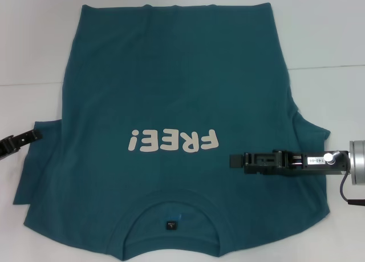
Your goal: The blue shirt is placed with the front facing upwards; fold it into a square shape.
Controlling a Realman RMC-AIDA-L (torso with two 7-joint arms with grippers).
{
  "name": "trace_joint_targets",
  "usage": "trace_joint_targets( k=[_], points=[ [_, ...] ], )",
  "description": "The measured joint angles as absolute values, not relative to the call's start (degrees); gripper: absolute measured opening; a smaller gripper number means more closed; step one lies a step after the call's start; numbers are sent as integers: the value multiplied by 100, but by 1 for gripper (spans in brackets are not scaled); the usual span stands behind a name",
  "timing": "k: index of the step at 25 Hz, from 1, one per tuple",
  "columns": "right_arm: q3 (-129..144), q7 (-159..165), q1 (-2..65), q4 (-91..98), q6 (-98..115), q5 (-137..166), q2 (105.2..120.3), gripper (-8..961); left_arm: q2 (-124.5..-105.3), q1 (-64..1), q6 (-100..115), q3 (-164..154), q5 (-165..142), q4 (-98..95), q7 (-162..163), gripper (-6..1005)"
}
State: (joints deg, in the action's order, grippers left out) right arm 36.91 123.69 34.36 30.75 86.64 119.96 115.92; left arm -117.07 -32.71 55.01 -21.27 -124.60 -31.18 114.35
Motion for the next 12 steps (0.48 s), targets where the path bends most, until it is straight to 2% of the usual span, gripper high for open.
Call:
trace_joint_targets(
  k=[12],
  points=[
    [3692,12374,3436,3076,8615,11997,11585,908,-11730,-3235,5285,-2332,-12472,-3077,11894,875]
  ],
)
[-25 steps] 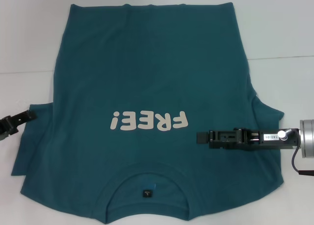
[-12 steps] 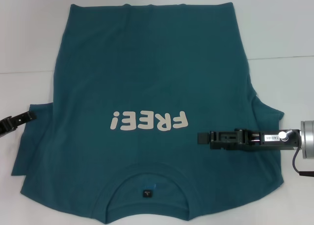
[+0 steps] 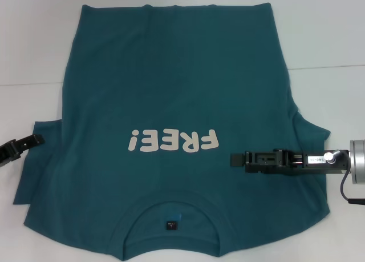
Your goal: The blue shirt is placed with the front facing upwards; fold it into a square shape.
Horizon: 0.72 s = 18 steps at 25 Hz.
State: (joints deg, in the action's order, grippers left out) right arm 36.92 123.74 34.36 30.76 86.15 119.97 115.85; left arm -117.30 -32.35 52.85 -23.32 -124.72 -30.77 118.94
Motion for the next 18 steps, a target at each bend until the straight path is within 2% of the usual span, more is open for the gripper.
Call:
trace_joint_targets(
  k=[18],
  points=[
    [3692,12376,3451,3069,8613,11997,11584,907,-11777,-3222,5192,-2426,-12615,-3075,11884,875]
  ],
)
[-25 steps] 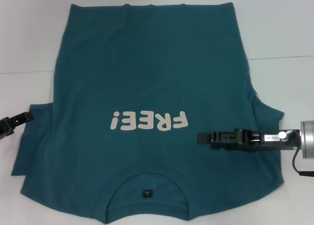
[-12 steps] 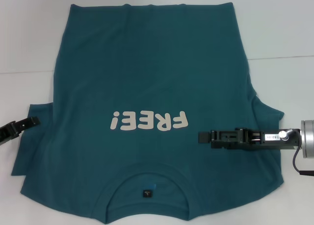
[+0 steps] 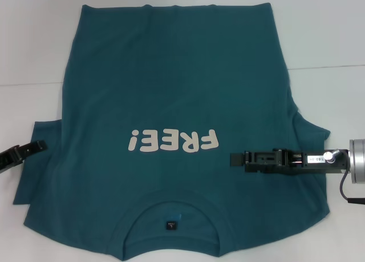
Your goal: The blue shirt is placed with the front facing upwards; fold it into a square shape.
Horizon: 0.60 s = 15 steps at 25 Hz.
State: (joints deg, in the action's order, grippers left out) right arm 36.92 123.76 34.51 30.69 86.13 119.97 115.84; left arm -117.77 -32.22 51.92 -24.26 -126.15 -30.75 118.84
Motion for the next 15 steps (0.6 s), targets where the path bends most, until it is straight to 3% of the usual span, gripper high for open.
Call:
trace_joint_targets(
  k=[15],
  points=[
    [3691,12375,3445,3076,8613,11990,11584,906,-11810,-3237,5273,-2686,-12616,-3080,11977,863]
  ],
)
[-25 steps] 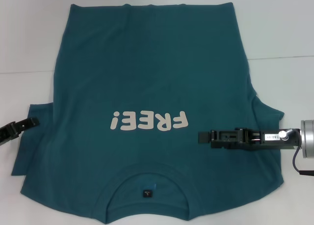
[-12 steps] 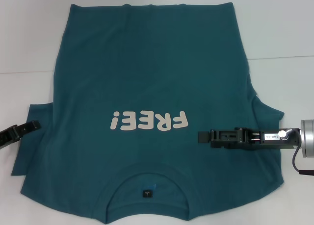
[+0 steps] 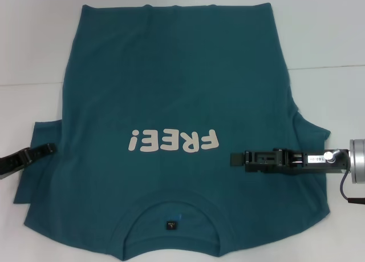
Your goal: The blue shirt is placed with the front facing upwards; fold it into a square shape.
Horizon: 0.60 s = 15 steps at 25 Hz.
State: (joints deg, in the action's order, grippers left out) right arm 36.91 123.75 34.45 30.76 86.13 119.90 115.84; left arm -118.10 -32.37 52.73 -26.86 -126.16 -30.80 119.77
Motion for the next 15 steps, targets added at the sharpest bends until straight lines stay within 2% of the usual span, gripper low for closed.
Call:
trace_joint_targets(
  k=[15],
  points=[
    [3672,12375,3428,3075,8613,11988,11584,905,-11812,-3239,5545,-2715,-12612,-3200,12369,777]
  ],
)
